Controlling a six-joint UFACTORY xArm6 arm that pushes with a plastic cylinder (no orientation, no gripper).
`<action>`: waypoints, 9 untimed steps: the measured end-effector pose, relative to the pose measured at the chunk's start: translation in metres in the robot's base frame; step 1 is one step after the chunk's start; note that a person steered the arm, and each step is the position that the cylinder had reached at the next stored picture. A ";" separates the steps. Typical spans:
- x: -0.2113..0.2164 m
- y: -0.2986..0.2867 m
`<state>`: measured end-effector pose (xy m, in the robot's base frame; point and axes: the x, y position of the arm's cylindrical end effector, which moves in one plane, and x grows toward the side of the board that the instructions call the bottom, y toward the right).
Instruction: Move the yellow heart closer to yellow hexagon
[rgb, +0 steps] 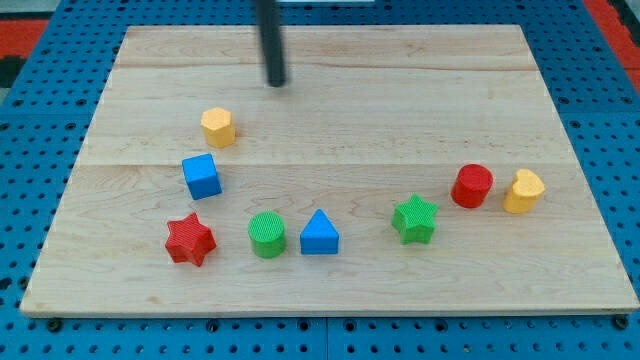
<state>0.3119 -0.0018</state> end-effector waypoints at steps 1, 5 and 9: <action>0.060 0.113; 0.192 0.314; 0.140 0.170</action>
<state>0.4514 0.1686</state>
